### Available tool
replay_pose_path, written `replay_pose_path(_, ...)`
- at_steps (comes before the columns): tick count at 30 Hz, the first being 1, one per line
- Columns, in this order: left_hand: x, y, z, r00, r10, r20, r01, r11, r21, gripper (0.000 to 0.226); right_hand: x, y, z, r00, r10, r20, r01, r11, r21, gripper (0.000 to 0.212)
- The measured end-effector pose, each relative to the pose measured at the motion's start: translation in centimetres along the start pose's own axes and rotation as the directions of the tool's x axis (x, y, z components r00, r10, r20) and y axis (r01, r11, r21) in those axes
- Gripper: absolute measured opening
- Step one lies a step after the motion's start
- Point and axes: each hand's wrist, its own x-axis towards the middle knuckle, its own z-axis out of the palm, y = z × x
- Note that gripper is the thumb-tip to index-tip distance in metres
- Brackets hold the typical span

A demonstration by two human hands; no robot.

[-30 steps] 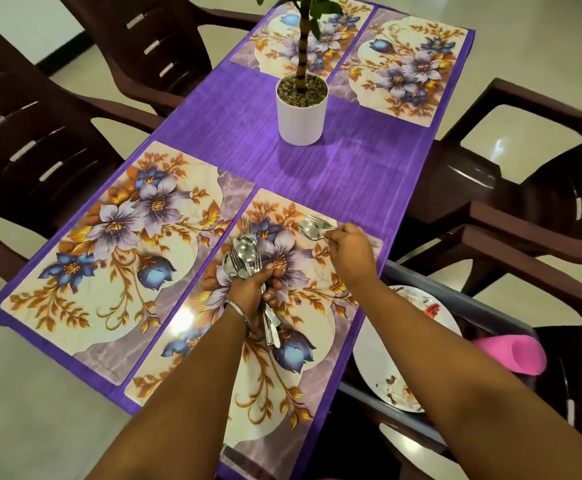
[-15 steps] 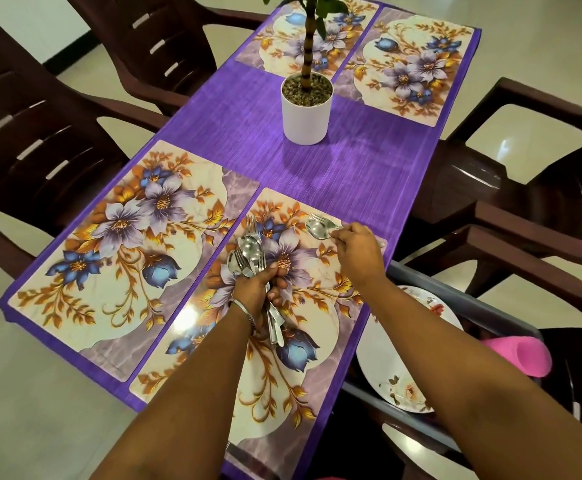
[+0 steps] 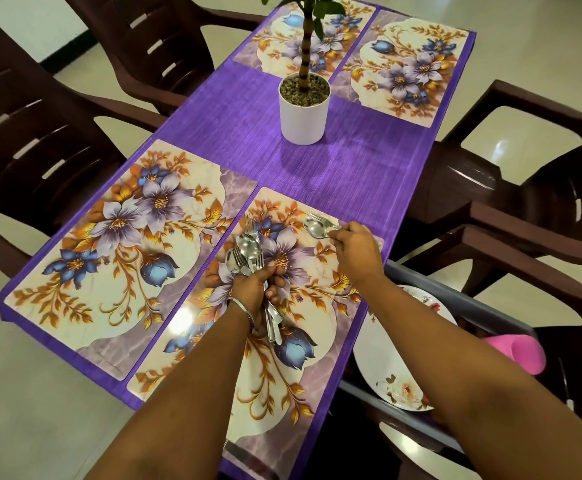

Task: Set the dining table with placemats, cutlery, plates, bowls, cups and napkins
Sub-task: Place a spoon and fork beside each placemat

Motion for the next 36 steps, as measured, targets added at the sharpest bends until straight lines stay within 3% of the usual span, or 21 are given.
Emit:
replay_pose_path(9,-0.4,0.0,-0.2,1.0,0.025,0.0,-0.025,1.0,-0.001,0.028,0.6,-0.7,0.2,0.999,-0.003,0.046,0.004,1.0,-0.028,0.028)
replay_pose_path(19,-0.3,-0.2,-0.4,0.999,0.045,0.02,-0.045,0.999,-0.017,0.028,0.2,-2.1,0.4,0.999,0.04,-0.007,-0.04,0.999,-0.023,0.032)
replay_pose_path(24,-0.3,-0.1,-0.8,0.999,0.038,0.025,-0.038,0.999,-0.013,0.03,-1.7,-5.8,1.1,0.99,-0.028,-0.142,0.049,0.988,0.147,0.029)
replay_pose_path(26,-0.2,0.1,-1.5,0.999,0.05,-0.007,-0.049,0.997,0.064,0.038,-2.1,-8.0,1.8,0.996,-0.029,-0.079,0.049,0.962,0.267,0.024)
replay_pose_path(28,-0.5,0.4,-2.8,0.999,0.043,-0.019,-0.039,0.983,0.181,0.041,-2.5,-10.7,2.2,0.995,0.032,0.095,-0.069,0.903,0.424,0.023)
replay_pose_path(32,-2.9,3.5,-8.6,0.96,-0.142,0.243,0.114,0.986,0.124,0.038,-3.2,-16.3,4.2,0.961,0.109,0.255,-0.251,0.733,0.632,0.017)
replay_pose_path(36,-5.6,9.7,-16.4,0.897,-0.223,0.383,0.155,0.967,0.201,0.039,-4.0,-23.8,6.5,0.967,0.124,0.224,-0.25,0.654,0.714,0.019)
